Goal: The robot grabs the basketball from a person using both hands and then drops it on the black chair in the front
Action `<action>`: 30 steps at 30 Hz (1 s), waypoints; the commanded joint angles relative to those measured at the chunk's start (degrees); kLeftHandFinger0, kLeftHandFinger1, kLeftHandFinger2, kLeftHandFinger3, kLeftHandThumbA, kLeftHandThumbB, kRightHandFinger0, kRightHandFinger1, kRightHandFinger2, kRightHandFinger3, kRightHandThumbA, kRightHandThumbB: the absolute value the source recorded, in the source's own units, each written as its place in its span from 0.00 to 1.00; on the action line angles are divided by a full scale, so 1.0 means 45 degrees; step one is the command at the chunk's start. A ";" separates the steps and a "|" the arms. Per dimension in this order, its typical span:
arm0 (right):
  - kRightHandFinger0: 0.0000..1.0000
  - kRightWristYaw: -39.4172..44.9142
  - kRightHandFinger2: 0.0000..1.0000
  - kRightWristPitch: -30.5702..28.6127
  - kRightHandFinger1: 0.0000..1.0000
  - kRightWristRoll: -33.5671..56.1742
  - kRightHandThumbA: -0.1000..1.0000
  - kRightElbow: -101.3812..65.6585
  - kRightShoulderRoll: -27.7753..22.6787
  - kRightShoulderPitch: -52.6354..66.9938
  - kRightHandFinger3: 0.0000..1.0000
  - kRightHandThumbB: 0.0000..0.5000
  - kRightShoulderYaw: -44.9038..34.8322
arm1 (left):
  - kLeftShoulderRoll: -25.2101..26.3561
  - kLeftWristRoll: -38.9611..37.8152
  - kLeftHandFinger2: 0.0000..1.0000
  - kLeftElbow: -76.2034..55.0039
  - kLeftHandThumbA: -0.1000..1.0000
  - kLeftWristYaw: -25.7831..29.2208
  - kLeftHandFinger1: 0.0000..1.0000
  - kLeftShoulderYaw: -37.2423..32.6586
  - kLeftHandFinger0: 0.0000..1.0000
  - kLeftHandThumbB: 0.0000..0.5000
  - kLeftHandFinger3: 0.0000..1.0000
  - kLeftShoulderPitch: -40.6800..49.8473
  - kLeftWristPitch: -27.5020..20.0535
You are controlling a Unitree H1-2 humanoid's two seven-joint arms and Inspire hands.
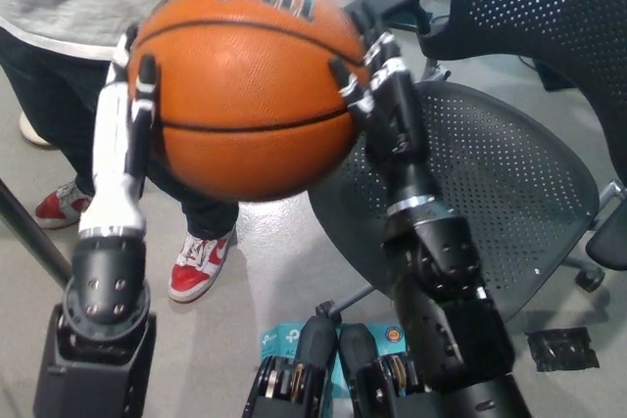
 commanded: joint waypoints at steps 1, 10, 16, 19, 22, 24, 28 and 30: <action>1.00 0.0858 1.00 0.1801 1.00 -0.0554 1.00 -0.1351 0.0741 -0.1866 1.00 0.54 0.1148 | -0.1111 0.0263 1.00 -0.0960 1.00 -0.1342 1.00 -0.1576 1.00 0.34 1.00 -0.2048 0.0353; 1.00 0.0063 1.00 0.2552 1.00 -0.0022 1.00 -0.2697 -0.0247 -0.2541 1.00 0.46 0.0316 | -0.1391 0.0504 1.00 0.0220 1.00 -0.1643 1.00 -0.2272 1.00 0.31 1.00 -0.4139 0.0513; 1.00 0.0219 1.00 0.3128 1.00 0.0981 1.00 -0.3047 -0.1011 -0.2305 1.00 0.46 -0.0486 | -0.2122 0.0516 1.00 0.1940 1.00 -0.1543 1.00 -0.2677 1.00 0.29 1.00 -0.5046 0.0550; 1.00 -0.0019 1.00 0.3559 1.00 0.0912 1.00 -0.3047 -0.1375 -0.2214 1.00 0.48 -0.0703 | -0.2393 0.0561 1.00 0.3047 1.00 -0.1446 1.00 -0.2794 1.00 0.30 1.00 -0.5414 0.0160; 1.00 0.0162 1.00 0.3341 1.00 0.1396 1.00 -0.2604 -0.1795 -0.2117 1.00 0.40 -0.1201 | -0.2830 0.0677 1.00 0.4396 1.00 -0.1274 1.00 -0.2883 1.00 0.28 1.00 -0.5942 0.0021; 1.00 0.0132 1.00 0.3530 1.00 0.1521 1.00 -0.2422 -0.2020 -0.2106 1.00 0.42 -0.1457 | -0.3082 0.0758 1.00 0.5388 1.00 -0.1110 1.00 -0.2905 1.00 0.25 1.00 -0.6281 -0.0287; 1.00 0.0198 1.00 0.3699 1.00 0.1962 1.00 -0.1876 -0.2340 -0.2169 1.00 0.41 -0.1992 | -0.3620 0.0469 1.00 0.7119 1.00 -0.1007 1.00 -0.2621 1.00 0.30 1.00 -0.6913 -0.0794; 1.00 0.0392 1.00 0.3639 1.00 0.2272 1.00 -0.1484 -0.2501 -0.2215 1.00 0.42 -0.2308 | -0.3883 0.0403 1.00 0.8100 1.00 -0.0917 1.00 -0.2474 1.00 0.33 1.00 -0.7314 -0.0987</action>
